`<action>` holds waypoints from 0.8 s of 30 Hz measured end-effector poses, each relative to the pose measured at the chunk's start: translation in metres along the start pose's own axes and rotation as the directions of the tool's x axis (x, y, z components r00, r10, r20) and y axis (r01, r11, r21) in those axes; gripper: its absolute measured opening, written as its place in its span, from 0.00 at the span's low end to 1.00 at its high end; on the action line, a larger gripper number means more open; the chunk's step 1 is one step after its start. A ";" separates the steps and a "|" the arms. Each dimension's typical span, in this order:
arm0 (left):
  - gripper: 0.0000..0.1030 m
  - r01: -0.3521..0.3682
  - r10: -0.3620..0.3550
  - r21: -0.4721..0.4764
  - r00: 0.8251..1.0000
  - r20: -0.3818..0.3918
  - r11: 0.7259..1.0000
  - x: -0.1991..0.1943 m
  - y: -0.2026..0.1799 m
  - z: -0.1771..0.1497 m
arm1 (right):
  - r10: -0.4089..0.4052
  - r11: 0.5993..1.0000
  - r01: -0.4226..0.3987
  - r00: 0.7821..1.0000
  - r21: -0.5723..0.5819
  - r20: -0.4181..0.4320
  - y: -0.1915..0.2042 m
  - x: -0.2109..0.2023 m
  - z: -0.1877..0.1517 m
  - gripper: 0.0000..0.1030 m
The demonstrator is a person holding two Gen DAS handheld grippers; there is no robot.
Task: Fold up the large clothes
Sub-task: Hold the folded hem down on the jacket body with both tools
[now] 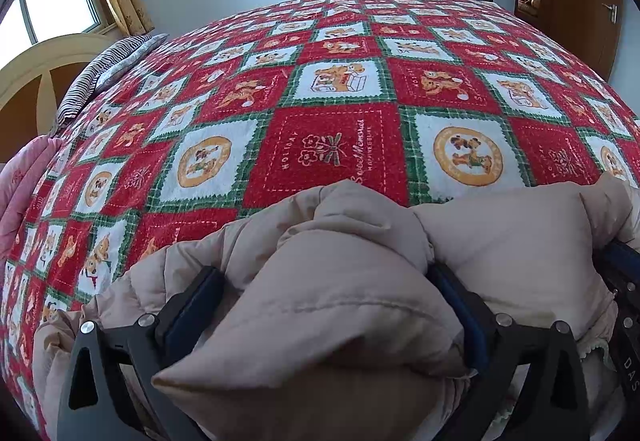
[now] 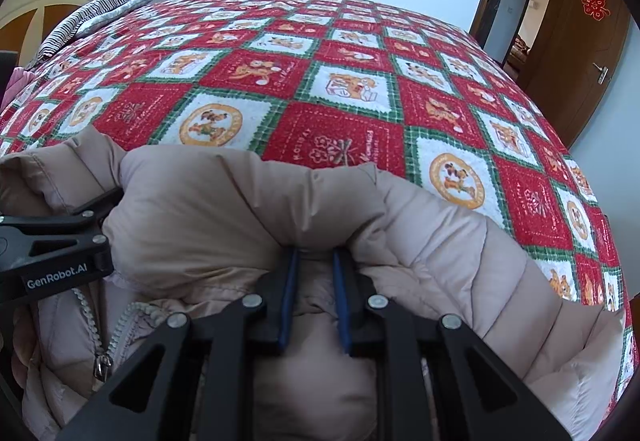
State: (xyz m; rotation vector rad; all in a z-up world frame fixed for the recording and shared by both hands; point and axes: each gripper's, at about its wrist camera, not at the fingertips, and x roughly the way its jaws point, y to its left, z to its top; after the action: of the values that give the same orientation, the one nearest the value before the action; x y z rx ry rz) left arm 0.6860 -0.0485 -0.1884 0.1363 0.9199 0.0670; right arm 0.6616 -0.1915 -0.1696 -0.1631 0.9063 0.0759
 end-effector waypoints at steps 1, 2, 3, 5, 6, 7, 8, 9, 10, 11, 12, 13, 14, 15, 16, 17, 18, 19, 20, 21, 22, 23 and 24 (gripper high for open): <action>0.99 0.000 0.000 0.000 1.000 0.000 1.000 0.000 0.000 0.000 | -0.001 1.000 0.001 1.000 0.000 0.001 0.000 0.000 0.000 0.19; 0.99 -0.001 0.001 0.001 1.000 0.000 1.000 0.000 0.000 0.000 | 0.001 1.000 -0.001 1.000 0.000 0.000 0.000 0.000 0.000 0.19; 0.99 0.000 0.000 0.000 1.000 0.000 1.000 0.000 0.000 0.000 | 0.002 1.000 -0.002 1.000 0.001 0.000 0.000 0.000 0.000 0.19; 0.99 0.000 0.000 0.000 1.000 0.000 1.000 0.000 -0.001 0.000 | 0.001 1.000 -0.001 1.000 0.001 0.001 0.000 0.000 0.000 0.19; 0.99 -0.001 0.001 0.001 1.000 0.000 1.000 0.000 -0.001 0.000 | -0.001 1.000 0.001 1.000 -0.001 0.001 0.001 0.000 0.000 0.19; 0.99 -0.003 0.003 0.002 1.000 0.000 1.000 0.000 -0.001 0.000 | -0.003 1.000 0.003 1.000 -0.002 0.001 0.001 0.000 0.000 0.19; 0.99 -0.002 0.002 0.001 1.000 0.000 1.000 0.000 -0.001 0.000 | -0.004 1.000 0.004 1.000 -0.003 0.001 0.001 0.000 0.000 0.19; 0.99 -0.004 0.004 0.003 1.000 0.000 1.000 0.000 -0.001 0.000 | -0.005 1.000 0.005 1.000 -0.004 0.001 0.001 0.001 0.000 0.19; 0.99 -0.006 0.006 0.004 1.000 0.000 1.000 0.001 -0.001 0.000 | -0.006 1.000 0.006 1.000 -0.006 0.001 0.001 0.001 0.000 0.19; 0.99 -0.008 0.008 0.005 1.000 0.000 1.000 0.001 -0.001 0.000 | -0.007 1.000 0.007 1.000 -0.006 0.000 0.001 0.001 0.001 0.19; 0.99 -0.010 0.010 0.006 1.000 0.000 1.000 0.001 -0.001 -0.001 | -0.007 1.000 0.007 1.000 -0.007 -0.001 0.001 0.001 0.001 0.19; 0.99 -0.013 0.013 0.008 1.000 -0.001 1.000 0.001 -0.001 -0.001 | -0.008 1.000 0.008 1.000 -0.007 -0.002 0.001 0.001 0.001 0.19; 0.99 -0.016 0.016 0.011 1.000 -0.001 1.000 0.001 -0.001 -0.001 | -0.009 1.000 0.009 1.000 -0.009 -0.004 0.001 0.001 0.002 0.19; 0.99 -0.020 0.020 0.013 1.000 -0.001 1.000 0.001 -0.002 0.000 | -0.011 1.000 0.011 1.000 -0.012 -0.006 0.001 0.002 0.002 0.19; 0.99 -0.023 0.023 0.015 1.000 0.000 1.000 0.001 -0.002 0.000 | -0.013 1.000 0.013 1.000 -0.014 -0.008 0.002 0.002 0.002 0.19; 0.99 -0.027 0.027 0.018 1.000 0.001 0.999 0.001 -0.003 0.000 | -0.015 1.000 0.015 1.000 -0.017 -0.011 0.002 0.002 0.003 0.19; 0.99 -0.032 0.032 0.021 0.999 0.003 0.999 0.001 -0.004 0.000 | -0.017 1.000 0.017 1.000 -0.018 -0.012 0.002 0.002 0.002 0.19; 0.99 -0.039 0.038 0.025 0.999 0.005 0.999 0.001 -0.005 0.000 | -0.017 1.000 0.017 1.000 -0.018 -0.012 0.002 0.002 0.002 0.19; 0.99 -0.045 0.045 0.030 0.999 0.007 0.999 0.000 -0.006 0.000 | -0.017 1.000 0.017 1.000 -0.019 -0.012 0.002 0.002 0.002 0.19; 0.99 -0.053 0.053 0.034 0.999 0.010 0.998 0.000 -0.007 0.000 | -0.017 1.000 0.016 1.000 -0.019 -0.011 0.002 0.002 0.002 0.19; 0.99 -0.063 0.062 0.042 0.998 0.012 0.997 0.000 -0.008 0.001 | -0.017 1.000 0.017 1.000 -0.019 -0.012 0.002 0.002 0.003 0.19; 1.00 -0.069 0.068 0.050 0.998 0.011 0.996 0.000 -0.010 0.002 | -0.020 1.000 0.019 1.000 -0.024 -0.013 0.003 0.002 0.003 0.19; 0.99 -0.062 0.062 0.054 0.998 0.002 0.997 -0.002 -0.009 0.005 | -0.015 0.999 0.014 1.000 -0.033 -0.018 0.002 0.001 0.004 0.19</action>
State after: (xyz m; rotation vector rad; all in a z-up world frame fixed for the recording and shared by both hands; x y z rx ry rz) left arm 0.6889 -0.0579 -0.1854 0.2155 0.9174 0.0994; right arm 0.6653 -0.1891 -0.1682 -0.2011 0.9225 0.0761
